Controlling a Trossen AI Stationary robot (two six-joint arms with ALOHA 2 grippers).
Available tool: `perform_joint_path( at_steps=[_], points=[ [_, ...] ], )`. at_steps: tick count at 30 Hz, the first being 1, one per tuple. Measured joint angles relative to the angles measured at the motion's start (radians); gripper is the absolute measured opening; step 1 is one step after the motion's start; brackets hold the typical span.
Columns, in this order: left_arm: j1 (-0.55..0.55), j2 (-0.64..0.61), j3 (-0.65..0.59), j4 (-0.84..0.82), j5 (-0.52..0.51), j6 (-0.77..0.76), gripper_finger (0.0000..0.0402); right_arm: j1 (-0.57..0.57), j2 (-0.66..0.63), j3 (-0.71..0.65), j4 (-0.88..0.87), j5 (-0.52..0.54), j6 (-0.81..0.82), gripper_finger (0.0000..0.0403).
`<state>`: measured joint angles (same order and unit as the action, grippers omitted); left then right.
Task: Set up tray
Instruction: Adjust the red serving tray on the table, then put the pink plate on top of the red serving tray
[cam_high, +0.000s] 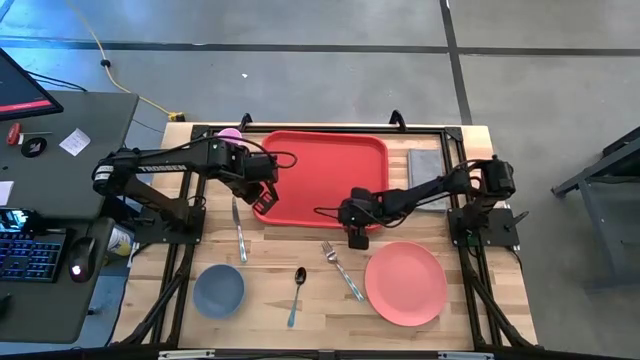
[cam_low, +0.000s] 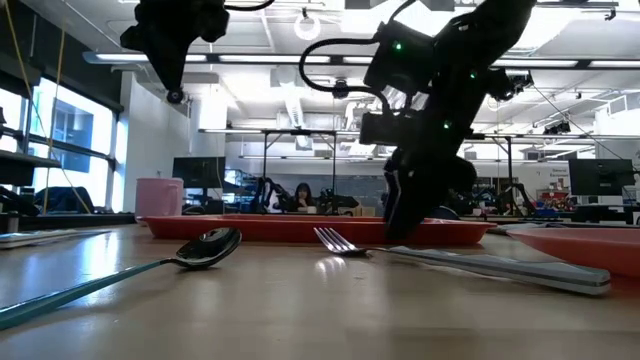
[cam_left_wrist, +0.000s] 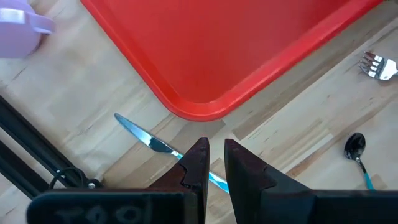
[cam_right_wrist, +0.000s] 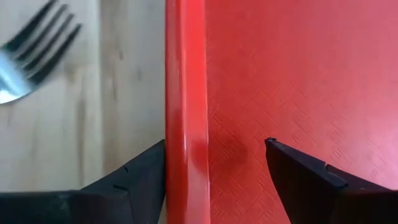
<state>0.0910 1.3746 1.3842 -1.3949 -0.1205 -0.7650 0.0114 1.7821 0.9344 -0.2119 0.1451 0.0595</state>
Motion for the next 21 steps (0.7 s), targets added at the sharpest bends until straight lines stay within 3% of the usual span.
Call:
perform_joint_path(
  at_steps=[5,15,21],
  points=[
    [0.000,0.000,0.000,-0.002,0.016,0.000,0.0085,-0.024,0.000,0.000,0.000,0.051,0.008,0.0254],
    [0.000,0.000,0.000,-0.011,0.026,0.000,0.0085,-0.051,-0.008,0.000,-0.013,-0.012,0.012,0.0254],
    [0.000,0.000,0.000,-0.016,0.025,0.000,0.0085,-0.041,-0.086,0.000,-0.068,-0.019,0.048,0.0254]
  ],
)
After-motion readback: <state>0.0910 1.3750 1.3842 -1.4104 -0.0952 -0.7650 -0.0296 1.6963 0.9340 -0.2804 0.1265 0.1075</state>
